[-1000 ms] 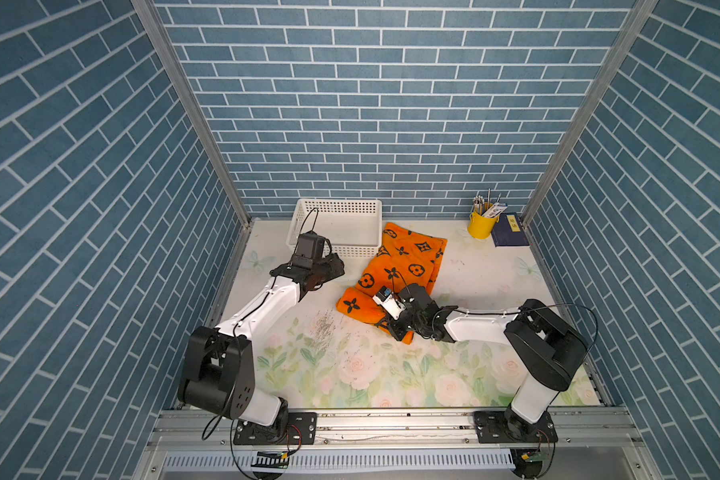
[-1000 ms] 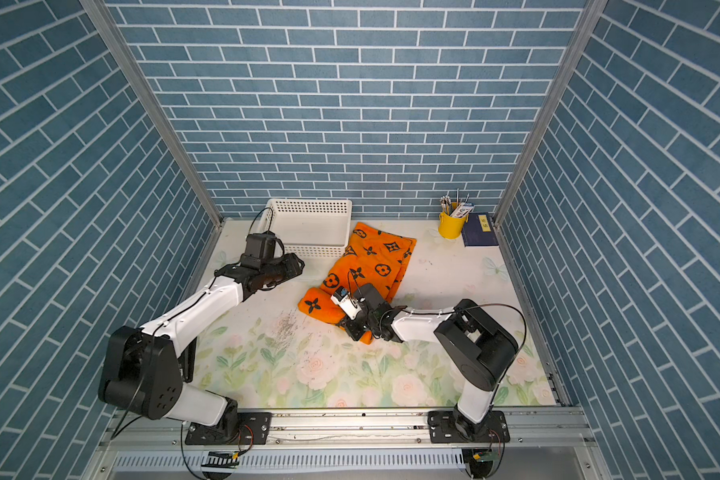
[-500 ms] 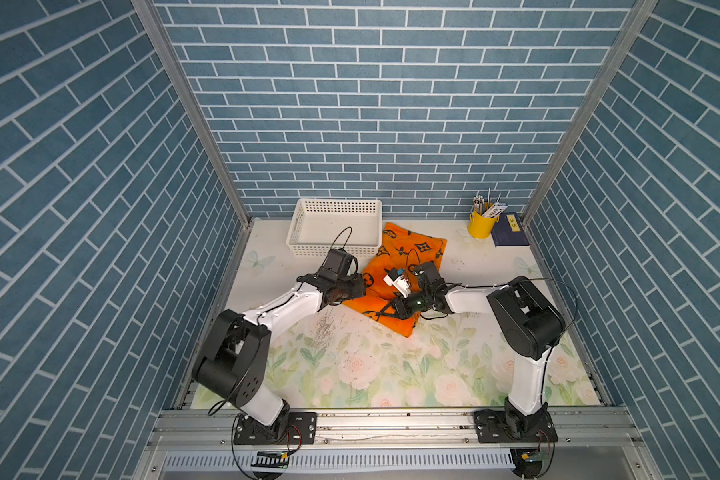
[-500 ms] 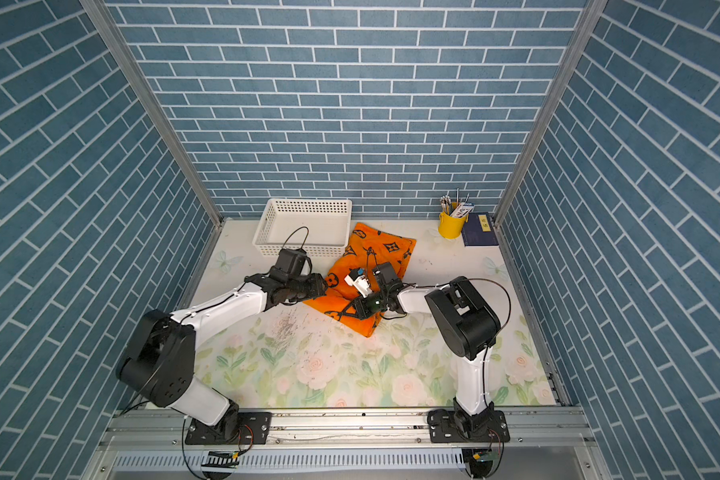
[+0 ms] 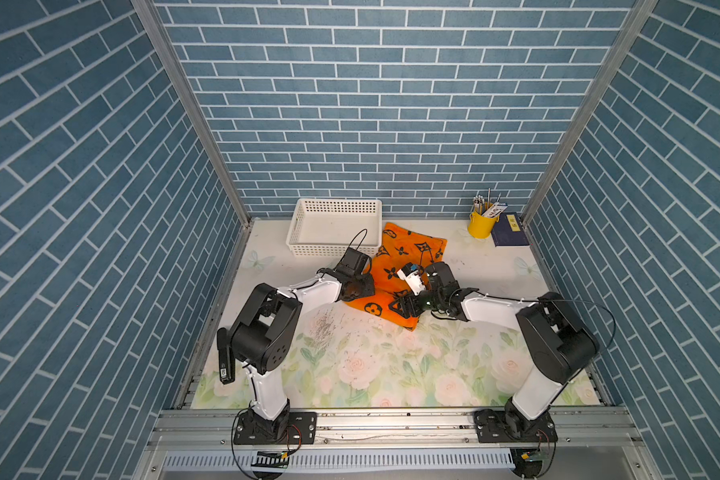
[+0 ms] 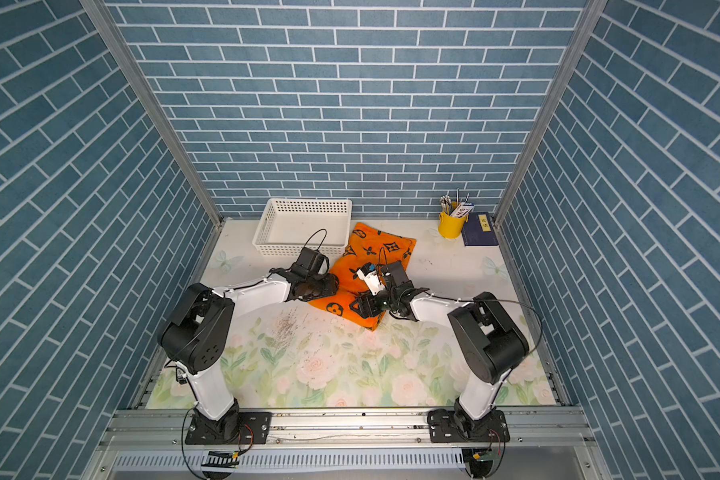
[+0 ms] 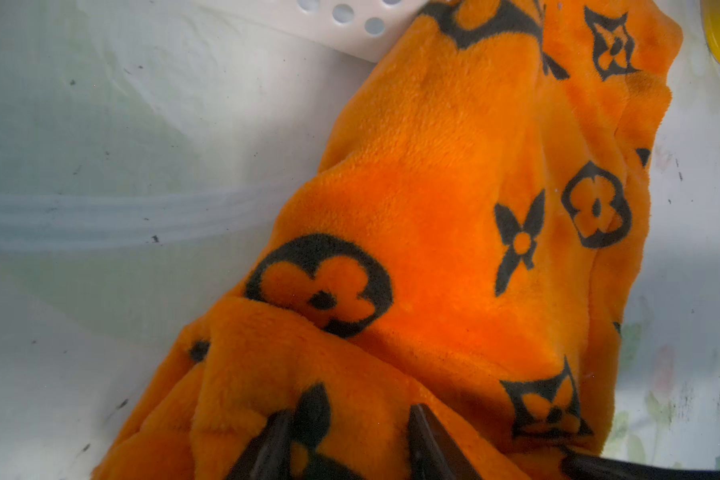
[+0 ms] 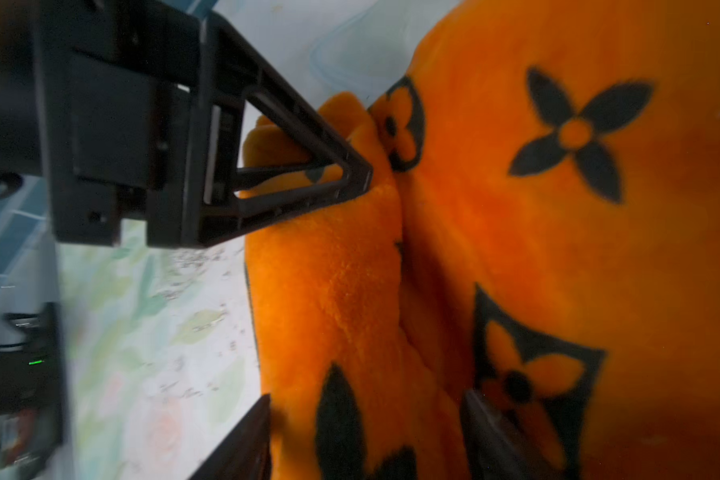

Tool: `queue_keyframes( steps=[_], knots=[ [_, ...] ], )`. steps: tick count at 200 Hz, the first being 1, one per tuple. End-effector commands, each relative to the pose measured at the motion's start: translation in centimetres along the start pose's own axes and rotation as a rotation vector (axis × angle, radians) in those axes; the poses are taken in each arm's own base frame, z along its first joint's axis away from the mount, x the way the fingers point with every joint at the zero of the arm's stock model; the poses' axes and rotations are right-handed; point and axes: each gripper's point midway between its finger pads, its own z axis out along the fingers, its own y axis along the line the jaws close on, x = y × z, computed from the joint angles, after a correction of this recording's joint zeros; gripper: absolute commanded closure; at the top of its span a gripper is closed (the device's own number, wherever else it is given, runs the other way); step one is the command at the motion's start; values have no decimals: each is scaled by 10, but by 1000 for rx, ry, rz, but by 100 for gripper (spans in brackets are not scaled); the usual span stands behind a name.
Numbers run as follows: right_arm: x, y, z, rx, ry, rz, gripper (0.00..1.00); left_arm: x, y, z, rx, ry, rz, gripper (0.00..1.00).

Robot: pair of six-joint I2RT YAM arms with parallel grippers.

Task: Roll up the pillowcase
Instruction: Roll the pillowcase at the center of the board.

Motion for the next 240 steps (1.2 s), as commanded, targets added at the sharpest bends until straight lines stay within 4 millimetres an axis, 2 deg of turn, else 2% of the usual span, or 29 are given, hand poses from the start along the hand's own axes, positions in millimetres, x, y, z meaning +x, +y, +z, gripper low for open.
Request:
queue_keyframes(
  steps=[1, 36, 37, 40, 43, 65, 85, 110, 125, 144, 153, 208, 225, 240],
  knots=[
    [-3, -10, -12, 300, -9, -310, 23, 18, 6, 14, -27, 65, 11, 50],
    [-16, 15, 3, 427, -51, -609, 17, 17, 5, 14, -26, 68, 13, 50],
    [-16, 16, 3, 427, -51, -617, 16, 16, 5, 14, -27, 67, 13, 50],
    [-16, 17, 5, 437, -51, -638, 4, 16, 5, 14, -27, 66, 14, 50],
    [-16, 18, 7, 444, -48, -659, 1, 17, 4, 14, -25, 67, 15, 50],
    [-14, 22, 23, 496, -31, -787, 0, 17, 5, 13, -28, 67, 14, 50],
    [-10, 17, 34, 514, 5, -810, 2, 17, 6, 12, -29, 65, 14, 50],
    [5, 16, 42, 485, 59, -812, 21, 15, 6, 10, -30, 59, 14, 50],
    [12, 18, 43, 454, 84, -794, 45, 12, 4, 9, -27, 54, 14, 50],
    [20, 26, 42, 384, 105, -745, 84, 1, 2, 1, -25, 33, 9, 50],
    [24, 29, 41, 353, 109, -707, 94, -8, 1, -6, -20, 9, 4, 50],
    [46, 51, 35, 44, 162, -424, 100, -73, 1, -75, 25, -156, -46, 46],
    [49, 49, 35, -44, 174, -318, 100, -83, 5, -94, 32, -197, -57, 45],
    [49, 42, 35, -135, 179, -205, 99, -83, 5, -101, 39, -214, -52, 45]
  ],
)
